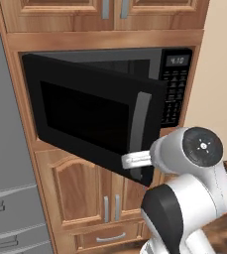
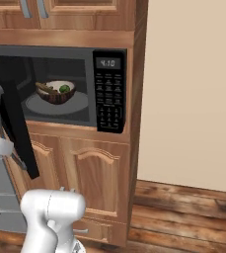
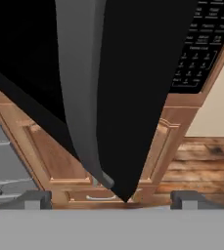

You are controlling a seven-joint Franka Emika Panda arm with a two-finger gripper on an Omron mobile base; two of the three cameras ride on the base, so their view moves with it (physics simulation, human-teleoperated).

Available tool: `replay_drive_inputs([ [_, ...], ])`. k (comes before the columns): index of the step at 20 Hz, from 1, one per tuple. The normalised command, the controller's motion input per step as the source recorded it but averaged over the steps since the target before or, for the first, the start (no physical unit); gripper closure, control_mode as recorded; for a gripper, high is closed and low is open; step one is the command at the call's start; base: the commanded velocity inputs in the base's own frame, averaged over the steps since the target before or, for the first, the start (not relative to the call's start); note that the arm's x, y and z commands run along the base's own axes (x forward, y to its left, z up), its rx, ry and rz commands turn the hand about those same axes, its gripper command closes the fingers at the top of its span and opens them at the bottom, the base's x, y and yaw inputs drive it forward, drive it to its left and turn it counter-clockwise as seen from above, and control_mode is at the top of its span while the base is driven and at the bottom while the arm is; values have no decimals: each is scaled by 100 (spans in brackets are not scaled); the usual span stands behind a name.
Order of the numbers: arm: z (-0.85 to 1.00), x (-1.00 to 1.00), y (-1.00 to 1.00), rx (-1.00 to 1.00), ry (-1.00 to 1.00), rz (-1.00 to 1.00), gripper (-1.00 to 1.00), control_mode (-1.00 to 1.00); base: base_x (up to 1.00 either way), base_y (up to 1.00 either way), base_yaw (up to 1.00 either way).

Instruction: The microwave is finished heating the fish and avocado. Take the bowl containing the food and place it on the dining counter.

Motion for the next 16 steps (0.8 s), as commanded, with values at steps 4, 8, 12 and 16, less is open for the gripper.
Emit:
replay_drive_inputs([
  [4, -16, -96, -21, 2, -10, 6, -100, -100, 0, 0, 0],
  [8, 18, -24, -95, 18, -12, 17, -100, -100, 0, 0, 0],
  [12, 14, 29, -100, 29, 0, 19, -100, -100, 0, 0, 0],
  [16, 2, 69, -100, 26, 7, 20, -100, -100, 0, 0, 0],
])
